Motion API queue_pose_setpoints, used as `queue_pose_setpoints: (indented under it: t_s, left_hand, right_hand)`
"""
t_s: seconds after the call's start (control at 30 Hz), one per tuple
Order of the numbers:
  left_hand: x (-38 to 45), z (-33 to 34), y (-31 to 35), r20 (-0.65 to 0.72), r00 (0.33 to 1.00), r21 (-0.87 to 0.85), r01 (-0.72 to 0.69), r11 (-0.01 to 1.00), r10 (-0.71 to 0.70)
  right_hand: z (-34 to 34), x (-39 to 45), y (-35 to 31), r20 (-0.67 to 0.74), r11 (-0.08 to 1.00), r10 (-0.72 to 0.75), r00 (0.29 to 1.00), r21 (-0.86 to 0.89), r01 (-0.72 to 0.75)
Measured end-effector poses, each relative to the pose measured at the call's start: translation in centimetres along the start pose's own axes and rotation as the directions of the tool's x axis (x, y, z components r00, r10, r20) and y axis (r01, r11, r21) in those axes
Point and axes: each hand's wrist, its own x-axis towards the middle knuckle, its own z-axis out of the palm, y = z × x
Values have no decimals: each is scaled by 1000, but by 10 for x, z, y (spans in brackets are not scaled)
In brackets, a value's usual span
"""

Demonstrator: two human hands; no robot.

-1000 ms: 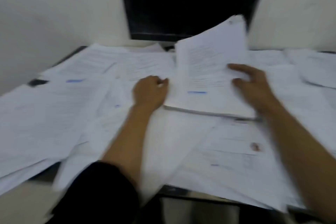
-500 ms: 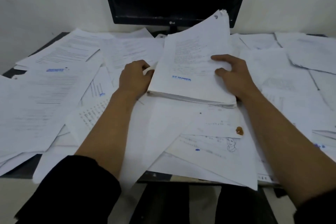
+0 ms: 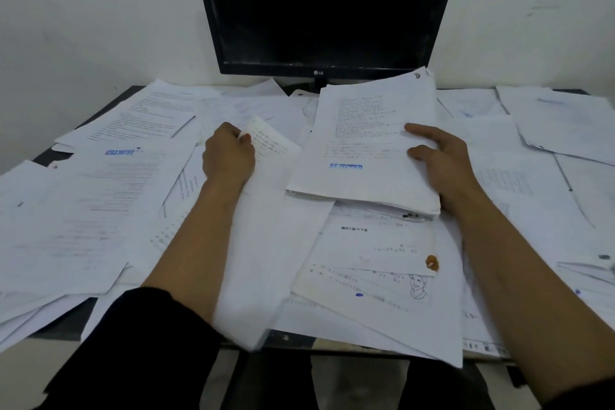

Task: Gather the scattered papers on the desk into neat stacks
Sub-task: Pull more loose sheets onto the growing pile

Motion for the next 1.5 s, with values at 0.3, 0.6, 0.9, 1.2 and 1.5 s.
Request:
queue_pose_setpoints:
  t_s: [0.3, 0.6, 0.9, 1.2, 1.5]
  left_hand:
    - [33, -11, 31, 276, 912, -374, 392, 841, -302]
    - [10, -27, -6, 571, 814, -371, 370, 852, -104]
    - [-8, -20, -7, 515, 850, -654, 473, 591, -110]
    - [-13, -22, -5, 624, 774, -681, 606, 412, -107]
    - [-23, -16, 3, 693, 715, -692, 625, 362, 91]
  right_hand:
    - [-3, -1, -3, 42, 998, 44, 998, 37, -46]
    - [2, -3, -6, 119, 1000, 9, 993, 23, -12]
    - [13, -15, -7, 321, 970, -95, 942, -184, 160]
    - [16, -16, -16, 313, 996, -90, 946, 19, 88]
    - [33, -21, -9, 428, 939, -21, 904, -301, 164]
